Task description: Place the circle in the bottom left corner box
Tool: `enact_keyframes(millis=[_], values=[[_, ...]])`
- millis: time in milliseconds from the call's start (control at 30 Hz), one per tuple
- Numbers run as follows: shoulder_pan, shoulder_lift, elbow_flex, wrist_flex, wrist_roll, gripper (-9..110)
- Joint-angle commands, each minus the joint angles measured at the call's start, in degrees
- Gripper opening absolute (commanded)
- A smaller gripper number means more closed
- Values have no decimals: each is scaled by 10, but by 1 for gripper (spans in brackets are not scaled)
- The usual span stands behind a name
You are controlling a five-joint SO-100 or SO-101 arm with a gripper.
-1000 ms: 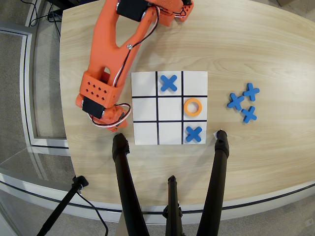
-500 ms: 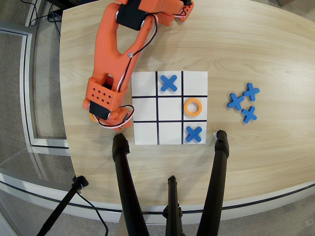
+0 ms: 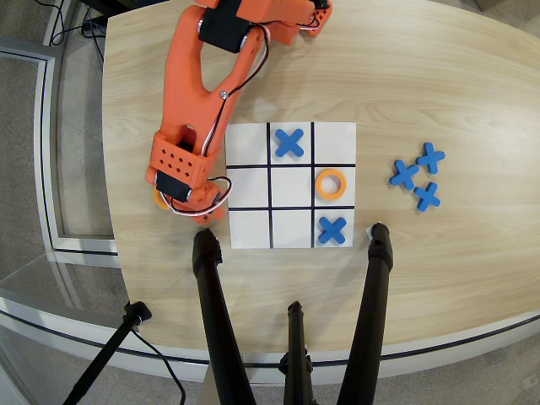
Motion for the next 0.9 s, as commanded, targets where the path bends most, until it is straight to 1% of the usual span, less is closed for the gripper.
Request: enact_keyframes(millis=[0,300,533,867], values=[[6,11,11,18,4,22],[14,31,11,96,11,22],[28,40,15,134,27,22],[67,57,44,151,35,22]])
